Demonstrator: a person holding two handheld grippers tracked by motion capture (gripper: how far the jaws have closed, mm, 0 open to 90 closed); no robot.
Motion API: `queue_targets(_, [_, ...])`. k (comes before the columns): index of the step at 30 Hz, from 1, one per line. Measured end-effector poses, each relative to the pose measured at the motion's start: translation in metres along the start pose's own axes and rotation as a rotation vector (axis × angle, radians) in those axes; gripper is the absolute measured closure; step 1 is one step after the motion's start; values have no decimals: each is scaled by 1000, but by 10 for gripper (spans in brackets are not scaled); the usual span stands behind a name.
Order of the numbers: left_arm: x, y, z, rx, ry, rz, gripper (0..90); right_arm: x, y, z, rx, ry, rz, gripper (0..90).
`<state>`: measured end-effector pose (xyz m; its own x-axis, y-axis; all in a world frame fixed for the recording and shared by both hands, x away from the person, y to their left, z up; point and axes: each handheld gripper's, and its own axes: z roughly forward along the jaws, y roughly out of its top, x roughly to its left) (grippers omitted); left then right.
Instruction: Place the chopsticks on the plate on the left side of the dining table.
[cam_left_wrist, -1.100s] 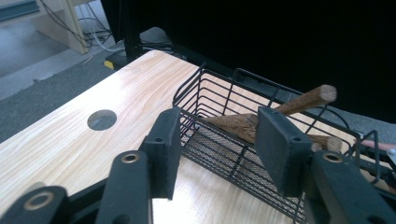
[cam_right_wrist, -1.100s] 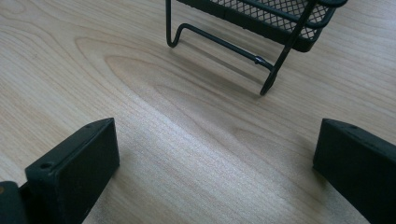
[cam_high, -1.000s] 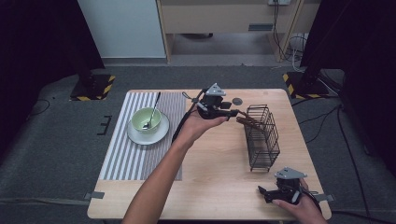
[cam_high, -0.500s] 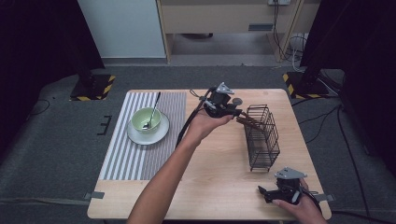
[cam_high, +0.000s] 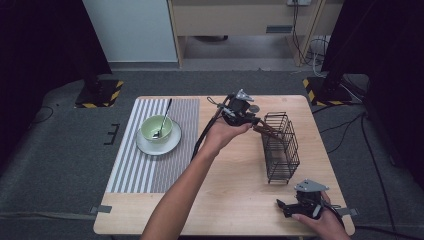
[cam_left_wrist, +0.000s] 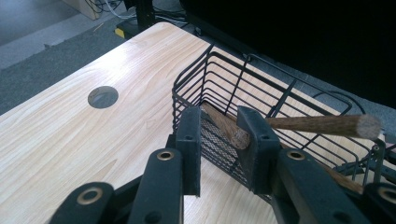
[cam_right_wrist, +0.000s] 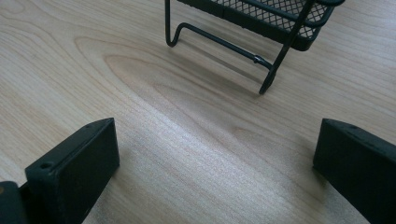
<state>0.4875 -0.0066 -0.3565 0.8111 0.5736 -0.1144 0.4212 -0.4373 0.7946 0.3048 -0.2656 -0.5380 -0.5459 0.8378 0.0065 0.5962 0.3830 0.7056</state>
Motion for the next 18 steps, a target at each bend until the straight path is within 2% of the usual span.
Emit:
queue_targets(5, [-2,1,2,2,-10,0,773,0,0,0,0,0,0,4])
queue_targets(7, [-3,1,1,-1,-2,3,815,0,0,0,0,0,-1,4])
queue_targets(12, [-4,2,-1,-10,23,11,829,0,0,0,-2,0,-1,4])
queue_targets(18, [-4,2,-9,-32,19,11,832,0,0,0,-2,-1,1,4])
